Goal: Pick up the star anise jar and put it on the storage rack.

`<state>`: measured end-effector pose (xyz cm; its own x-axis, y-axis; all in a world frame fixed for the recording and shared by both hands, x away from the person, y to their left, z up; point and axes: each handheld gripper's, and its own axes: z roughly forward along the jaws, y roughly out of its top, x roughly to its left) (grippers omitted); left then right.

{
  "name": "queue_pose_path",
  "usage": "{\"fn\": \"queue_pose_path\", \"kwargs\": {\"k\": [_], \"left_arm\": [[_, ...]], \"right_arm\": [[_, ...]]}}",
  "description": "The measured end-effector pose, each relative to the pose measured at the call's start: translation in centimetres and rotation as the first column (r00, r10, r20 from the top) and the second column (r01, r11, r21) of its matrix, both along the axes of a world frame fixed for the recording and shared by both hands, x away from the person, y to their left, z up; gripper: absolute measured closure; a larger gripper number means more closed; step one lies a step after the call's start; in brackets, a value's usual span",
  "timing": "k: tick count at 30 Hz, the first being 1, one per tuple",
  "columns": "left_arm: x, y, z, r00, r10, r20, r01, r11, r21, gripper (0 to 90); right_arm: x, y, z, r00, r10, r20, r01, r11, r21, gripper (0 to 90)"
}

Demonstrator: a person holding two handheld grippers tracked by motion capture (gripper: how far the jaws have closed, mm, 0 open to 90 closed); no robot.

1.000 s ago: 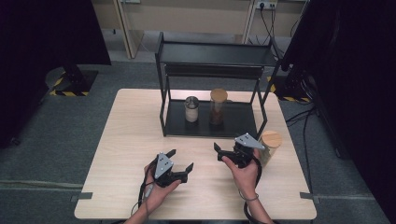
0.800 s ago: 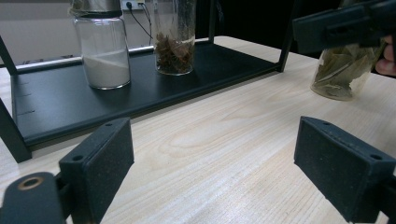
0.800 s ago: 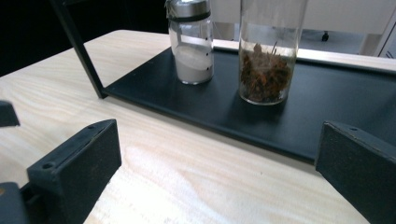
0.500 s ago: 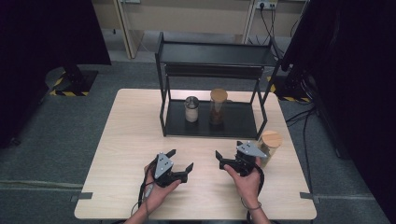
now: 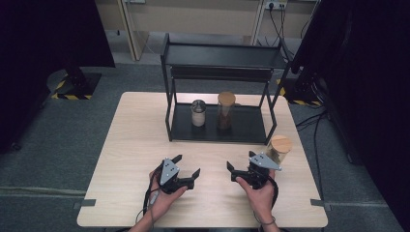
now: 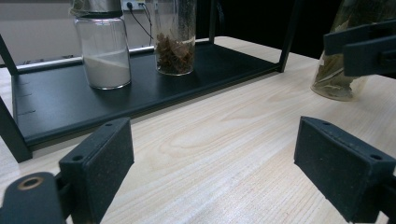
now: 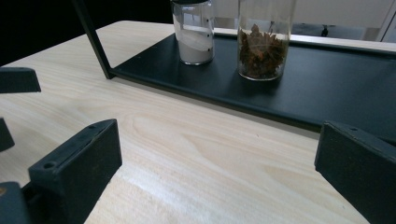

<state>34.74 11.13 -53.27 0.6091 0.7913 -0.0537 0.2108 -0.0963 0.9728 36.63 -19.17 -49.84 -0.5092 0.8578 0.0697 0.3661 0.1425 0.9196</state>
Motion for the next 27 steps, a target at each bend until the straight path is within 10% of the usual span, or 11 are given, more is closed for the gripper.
{"fn": "queue_pose_path", "kwargs": {"k": [27], "left_arm": [[0.0,0.0,0.0,1.0000,0.001,-0.001,-0.001,1.0000,0.002,11.7]], "right_arm": [[-3.7,-4.3,-0.7,0.9961,-0.088,-0.005,0.088,0.996,0.013,1.1]]}}
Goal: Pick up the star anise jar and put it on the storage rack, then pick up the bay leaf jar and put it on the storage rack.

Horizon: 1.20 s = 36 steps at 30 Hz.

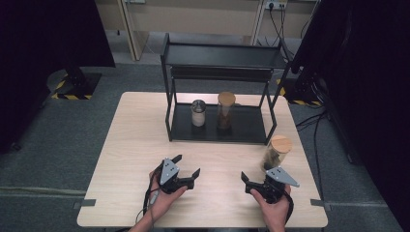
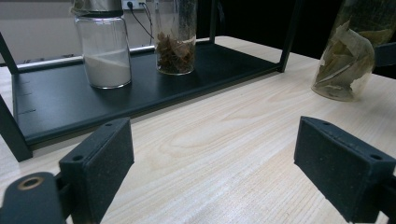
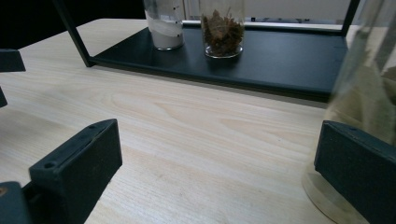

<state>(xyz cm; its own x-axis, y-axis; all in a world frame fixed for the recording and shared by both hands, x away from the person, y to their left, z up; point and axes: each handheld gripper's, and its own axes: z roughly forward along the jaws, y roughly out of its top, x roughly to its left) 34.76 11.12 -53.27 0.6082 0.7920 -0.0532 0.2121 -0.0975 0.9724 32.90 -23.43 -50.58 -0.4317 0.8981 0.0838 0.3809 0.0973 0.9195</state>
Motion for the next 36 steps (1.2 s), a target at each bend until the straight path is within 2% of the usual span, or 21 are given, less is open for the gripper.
{"fn": "queue_pose_path", "kwargs": {"k": [8,19,31,36], "left_arm": [[0.0,0.0,0.0,1.0000,0.001,-0.003,-0.001,1.0000,-0.003,11.8],[0.1,0.1,0.0,1.0000,0.003,-0.006,-0.003,1.0000,-0.006,11.8],[0.0,0.0,0.0,1.0000,0.003,-0.004,-0.003,1.0000,-0.001,11.8],[0.1,0.1,0.0,1.0000,0.005,-0.007,-0.005,0.9999,-0.010,11.8]], "right_arm": [[-0.7,-1.2,0.0,0.9995,-0.032,0.004,0.032,0.999,-0.004,1.1],[-1.4,-3.3,0.4,0.9949,-0.096,0.032,0.095,0.995,0.033,1.1],[-1.5,-4.7,1.3,0.9872,-0.146,0.064,0.144,0.989,0.038,1.1],[-0.7,-5.2,2.2,0.9832,-0.158,0.092,0.156,0.987,0.029,1.1]]}}
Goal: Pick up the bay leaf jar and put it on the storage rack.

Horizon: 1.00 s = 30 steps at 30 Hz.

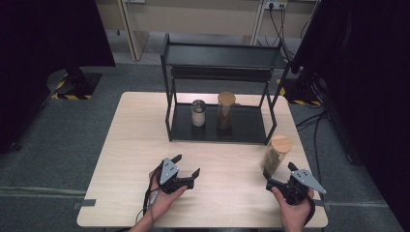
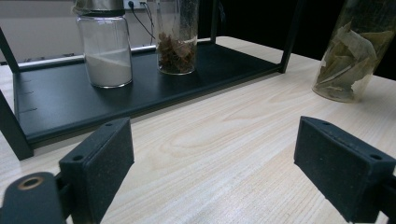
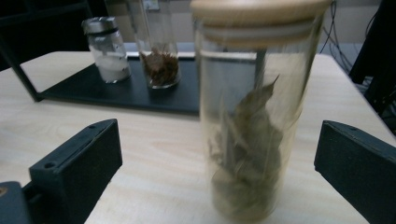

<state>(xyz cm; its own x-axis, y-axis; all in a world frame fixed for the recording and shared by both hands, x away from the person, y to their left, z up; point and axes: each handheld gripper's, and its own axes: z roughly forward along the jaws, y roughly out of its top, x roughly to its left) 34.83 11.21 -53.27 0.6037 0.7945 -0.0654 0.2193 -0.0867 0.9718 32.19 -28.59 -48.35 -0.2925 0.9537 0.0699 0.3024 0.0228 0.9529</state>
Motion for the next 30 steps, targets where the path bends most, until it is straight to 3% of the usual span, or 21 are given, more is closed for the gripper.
{"fn": "queue_pose_path", "kwargs": {"k": [11,21,25,30], "left_arm": [[0.0,0.0,0.0,1.0000,0.002,-0.001,-0.002,1.0000,-0.006,11.8],[0.0,0.1,0.0,1.0000,0.003,-0.004,-0.003,1.0000,-0.007,11.8],[0.0,0.1,0.0,1.0000,0.004,-0.004,-0.004,1.0000,-0.006,11.8],[0.0,0.1,0.0,1.0000,0.004,-0.001,-0.004,1.0000,-0.007,11.8]], "right_arm": [[3.4,-0.3,1.6,0.9994,-0.023,0.026,0.024,0.999,-0.030,8.5],[4.9,-1.0,1.1,0.9999,-0.002,-0.011,0.002,1.000,-0.009,16.8],[5.0,-0.9,1.1,0.9998,0.018,0.000,-0.018,1.000,-0.022,23.6],[5.0,-0.7,1.2,0.9999,0.012,0.009,-0.012,0.999,-0.044,24.4]]}}
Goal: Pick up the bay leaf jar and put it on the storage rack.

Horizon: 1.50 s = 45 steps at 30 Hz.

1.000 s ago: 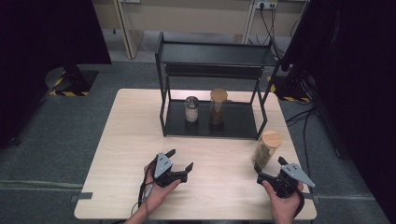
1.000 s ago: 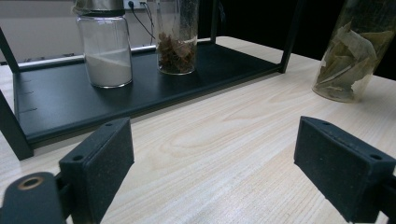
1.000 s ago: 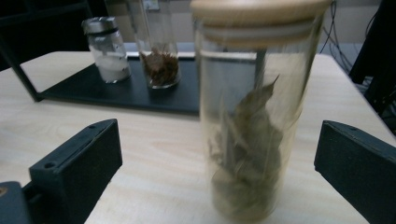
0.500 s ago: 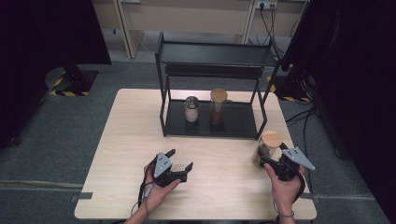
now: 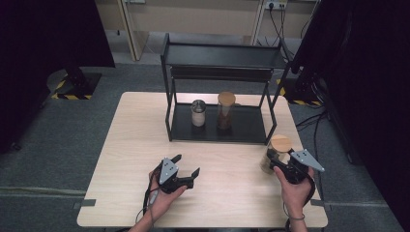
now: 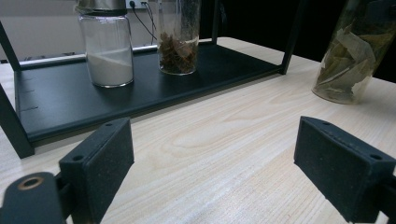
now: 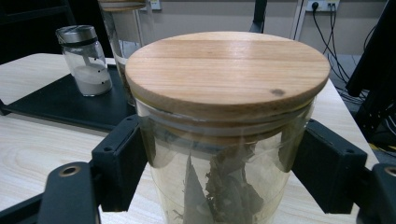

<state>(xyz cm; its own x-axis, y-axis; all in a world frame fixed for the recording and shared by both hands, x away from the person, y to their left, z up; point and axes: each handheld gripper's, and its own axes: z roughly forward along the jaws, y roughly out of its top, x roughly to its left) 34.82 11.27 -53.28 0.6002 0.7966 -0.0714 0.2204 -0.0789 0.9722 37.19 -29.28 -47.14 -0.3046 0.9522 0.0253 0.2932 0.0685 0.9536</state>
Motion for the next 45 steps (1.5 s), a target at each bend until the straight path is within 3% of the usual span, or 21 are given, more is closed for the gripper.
{"fn": "queue_pose_path", "kwargs": {"k": [3,12,20,45], "left_arm": [[0.0,0.0,0.0,1.0000,0.000,-0.002,0.000,1.0000,0.000,11.8],[0.0,0.0,0.0,1.0000,0.000,-0.001,0.000,1.0000,0.001,11.8],[0.0,0.0,0.0,1.0000,0.000,0.000,0.000,1.0000,0.001,11.8],[0.0,0.0,0.0,1.0000,-0.001,0.002,0.001,1.0000,0.005,11.8]], "right_arm": [[-0.1,0.2,0.1,0.9999,-0.007,0.011,0.007,1.000,-0.019,24.9],[-1.3,1.5,1.0,0.9981,0.032,0.052,-0.031,0.999,-0.019,25.0],[-1.3,2.5,1.9,0.9959,0.051,0.075,-0.050,0.999,-0.012,25.0],[2.0,5.4,4.8,0.9915,0.072,0.109,-0.071,0.997,-0.014,25.0]]}}
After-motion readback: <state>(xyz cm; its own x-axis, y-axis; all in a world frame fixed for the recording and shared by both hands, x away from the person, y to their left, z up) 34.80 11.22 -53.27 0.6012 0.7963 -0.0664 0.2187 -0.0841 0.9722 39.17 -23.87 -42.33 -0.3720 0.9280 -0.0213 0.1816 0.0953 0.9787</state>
